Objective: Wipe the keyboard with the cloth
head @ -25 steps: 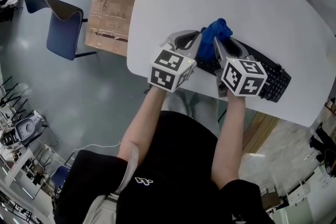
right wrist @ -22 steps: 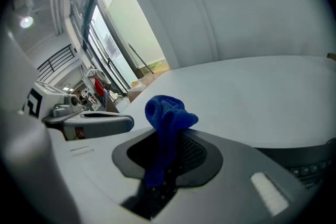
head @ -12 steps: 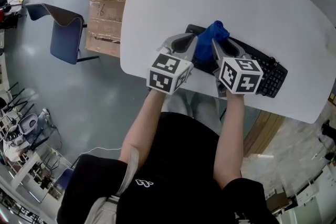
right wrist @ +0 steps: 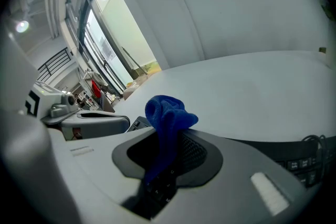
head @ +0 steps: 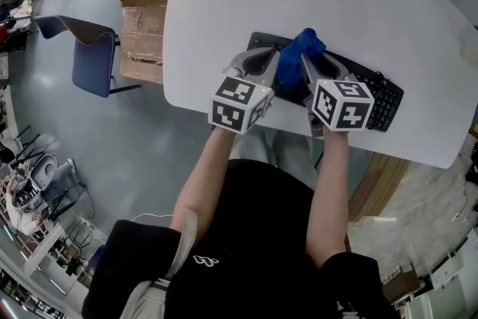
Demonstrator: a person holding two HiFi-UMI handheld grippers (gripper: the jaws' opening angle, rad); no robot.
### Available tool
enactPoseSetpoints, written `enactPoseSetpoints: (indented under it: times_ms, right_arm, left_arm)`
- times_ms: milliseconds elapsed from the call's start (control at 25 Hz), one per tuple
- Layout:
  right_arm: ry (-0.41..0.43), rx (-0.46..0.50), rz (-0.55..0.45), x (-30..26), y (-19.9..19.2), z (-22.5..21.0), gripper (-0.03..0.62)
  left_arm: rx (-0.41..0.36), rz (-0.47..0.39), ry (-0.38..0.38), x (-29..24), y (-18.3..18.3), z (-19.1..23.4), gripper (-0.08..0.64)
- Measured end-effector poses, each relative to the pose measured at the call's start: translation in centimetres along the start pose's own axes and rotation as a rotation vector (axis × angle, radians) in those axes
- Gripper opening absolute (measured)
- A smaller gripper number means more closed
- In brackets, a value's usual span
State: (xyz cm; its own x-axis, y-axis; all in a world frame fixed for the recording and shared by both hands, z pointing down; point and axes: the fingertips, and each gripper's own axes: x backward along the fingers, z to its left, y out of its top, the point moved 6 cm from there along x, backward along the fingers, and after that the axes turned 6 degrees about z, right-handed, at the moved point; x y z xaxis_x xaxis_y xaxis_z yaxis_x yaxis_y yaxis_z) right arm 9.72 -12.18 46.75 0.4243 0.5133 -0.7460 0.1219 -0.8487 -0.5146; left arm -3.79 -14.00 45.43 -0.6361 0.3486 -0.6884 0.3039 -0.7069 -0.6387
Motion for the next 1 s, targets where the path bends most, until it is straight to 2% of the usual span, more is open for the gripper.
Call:
enactPoseSetpoints:
  times_ms: [1000]
  right_arm:
    - [-0.065,-0.052,-0.036,5.5,-2.1,-5.9,0.097]
  left_arm:
    - [-0.042,0.025,-0.055,-3.5,-0.2,-6.6,-0.002]
